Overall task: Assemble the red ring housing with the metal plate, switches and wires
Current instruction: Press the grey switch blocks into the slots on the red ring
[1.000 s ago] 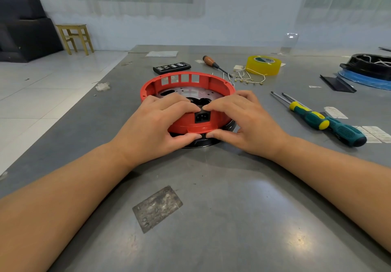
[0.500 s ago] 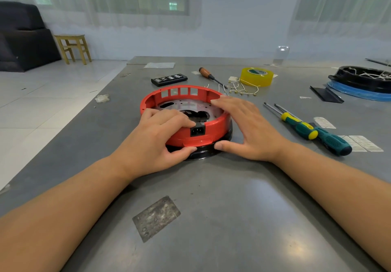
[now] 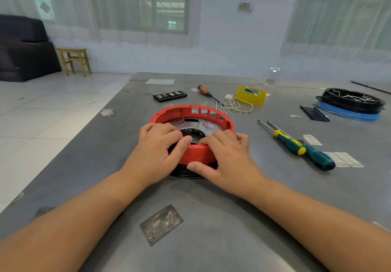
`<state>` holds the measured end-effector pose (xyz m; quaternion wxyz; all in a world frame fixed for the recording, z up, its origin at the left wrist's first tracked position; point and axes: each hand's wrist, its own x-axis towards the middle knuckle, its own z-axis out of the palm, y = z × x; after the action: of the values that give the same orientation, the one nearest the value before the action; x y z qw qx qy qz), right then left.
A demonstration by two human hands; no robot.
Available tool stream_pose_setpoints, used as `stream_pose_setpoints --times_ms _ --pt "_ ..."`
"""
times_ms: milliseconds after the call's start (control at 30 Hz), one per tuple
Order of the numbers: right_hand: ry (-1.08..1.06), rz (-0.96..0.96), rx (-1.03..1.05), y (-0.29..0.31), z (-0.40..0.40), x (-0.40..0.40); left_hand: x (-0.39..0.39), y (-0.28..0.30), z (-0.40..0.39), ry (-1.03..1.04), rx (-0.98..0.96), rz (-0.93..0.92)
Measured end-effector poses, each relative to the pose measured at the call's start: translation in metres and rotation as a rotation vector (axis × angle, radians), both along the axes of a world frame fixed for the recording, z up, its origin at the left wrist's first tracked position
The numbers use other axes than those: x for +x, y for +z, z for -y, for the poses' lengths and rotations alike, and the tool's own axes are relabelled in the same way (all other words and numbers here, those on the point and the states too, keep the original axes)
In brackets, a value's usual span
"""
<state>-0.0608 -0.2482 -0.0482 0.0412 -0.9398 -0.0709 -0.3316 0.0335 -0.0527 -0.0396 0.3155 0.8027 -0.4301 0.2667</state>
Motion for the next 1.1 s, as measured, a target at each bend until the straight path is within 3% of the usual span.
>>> stream_pose_setpoints --times_ms 100,233,333,533,700,833,967,1100 --pt "0.158 -0.012 -0.098 0.006 0.017 -0.004 0.011 0.003 -0.004 -0.024 -0.064 -0.049" --pt "0.183 -0.059 0.008 0.021 0.061 -0.004 0.030 0.009 -0.027 -0.128 -0.215 -0.276" --pt "0.181 -0.195 0.040 0.017 0.078 -0.002 0.039 0.011 -0.039 -0.193 -0.213 -0.347" --pt "0.200 -0.184 0.166 0.014 0.069 0.005 0.050 0.008 -0.044 0.022 -0.210 -0.152" --pt "0.170 -0.141 0.223 0.010 0.046 0.006 0.024 0.018 -0.025 0.177 -0.074 0.330" --pt "0.161 -0.081 0.302 0.004 0.017 0.008 -0.008 0.012 0.006 0.196 0.068 0.553" --pt "0.164 -0.071 0.373 0.002 0.002 0.012 -0.015 0.014 0.012 0.213 0.115 0.619" --pt "0.216 -0.074 0.388 0.002 0.005 0.013 -0.015 0.011 0.011 0.222 0.214 0.561"
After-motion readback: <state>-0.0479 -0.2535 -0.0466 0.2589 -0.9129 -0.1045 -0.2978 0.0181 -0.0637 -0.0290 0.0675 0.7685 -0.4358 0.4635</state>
